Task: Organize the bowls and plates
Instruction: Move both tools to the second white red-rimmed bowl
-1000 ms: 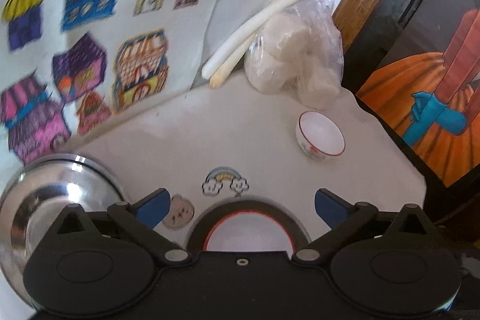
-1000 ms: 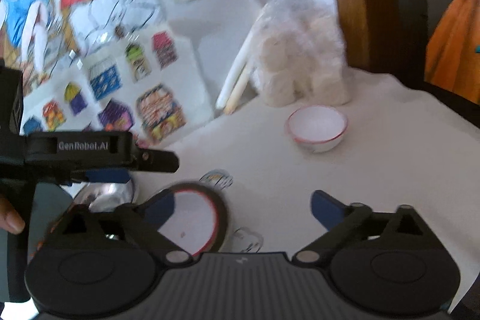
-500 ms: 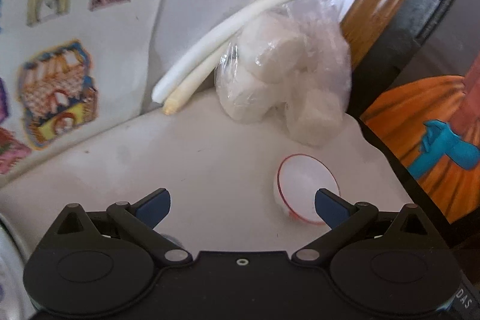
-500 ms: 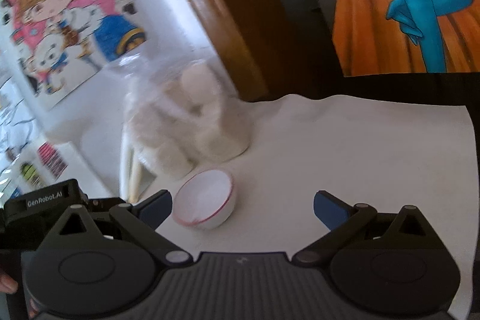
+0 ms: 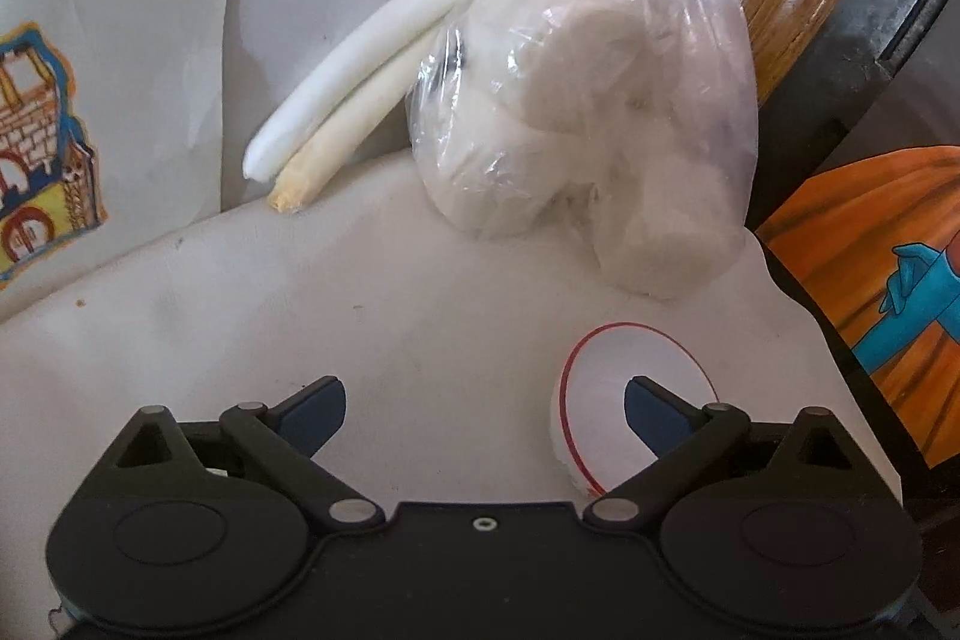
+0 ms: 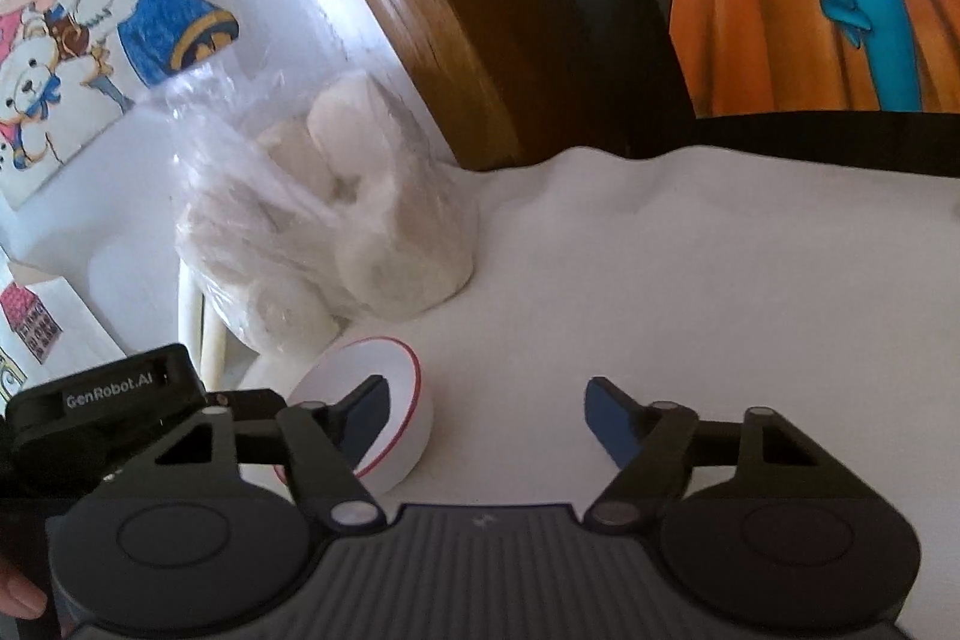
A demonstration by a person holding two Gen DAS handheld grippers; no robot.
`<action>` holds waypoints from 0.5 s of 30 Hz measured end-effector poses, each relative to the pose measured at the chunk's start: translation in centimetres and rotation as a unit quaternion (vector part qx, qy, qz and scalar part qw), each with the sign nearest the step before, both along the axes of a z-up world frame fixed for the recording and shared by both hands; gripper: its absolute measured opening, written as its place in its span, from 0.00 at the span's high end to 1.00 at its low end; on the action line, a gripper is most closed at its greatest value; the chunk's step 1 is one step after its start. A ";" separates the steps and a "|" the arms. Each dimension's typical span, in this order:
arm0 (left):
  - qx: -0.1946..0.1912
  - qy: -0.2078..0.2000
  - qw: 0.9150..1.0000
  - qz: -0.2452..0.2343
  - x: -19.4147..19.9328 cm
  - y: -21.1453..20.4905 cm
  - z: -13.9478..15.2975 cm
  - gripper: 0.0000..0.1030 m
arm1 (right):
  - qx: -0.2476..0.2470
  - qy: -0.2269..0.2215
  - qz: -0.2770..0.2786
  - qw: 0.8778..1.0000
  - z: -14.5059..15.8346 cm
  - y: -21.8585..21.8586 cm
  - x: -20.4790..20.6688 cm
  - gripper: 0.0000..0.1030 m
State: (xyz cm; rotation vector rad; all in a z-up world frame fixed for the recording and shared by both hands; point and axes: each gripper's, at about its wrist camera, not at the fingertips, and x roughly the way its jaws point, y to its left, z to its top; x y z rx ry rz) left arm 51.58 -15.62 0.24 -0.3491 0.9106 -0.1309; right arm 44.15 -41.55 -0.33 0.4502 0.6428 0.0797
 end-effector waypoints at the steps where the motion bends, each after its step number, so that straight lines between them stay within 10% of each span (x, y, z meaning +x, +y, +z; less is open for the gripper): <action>1: -0.001 0.000 1.000 0.000 0.1 0.0 -0.1 0.05 | 0.002 0.002 0.002 1.000 -0.1 0.0 0.1 0.33; 15: -0.021 0.017 1.000 -0.011 0.1 -0.6 -0.6 0.57 | 0.020 0.014 0.024 0.999 -0.7 0.7 1.2 0.52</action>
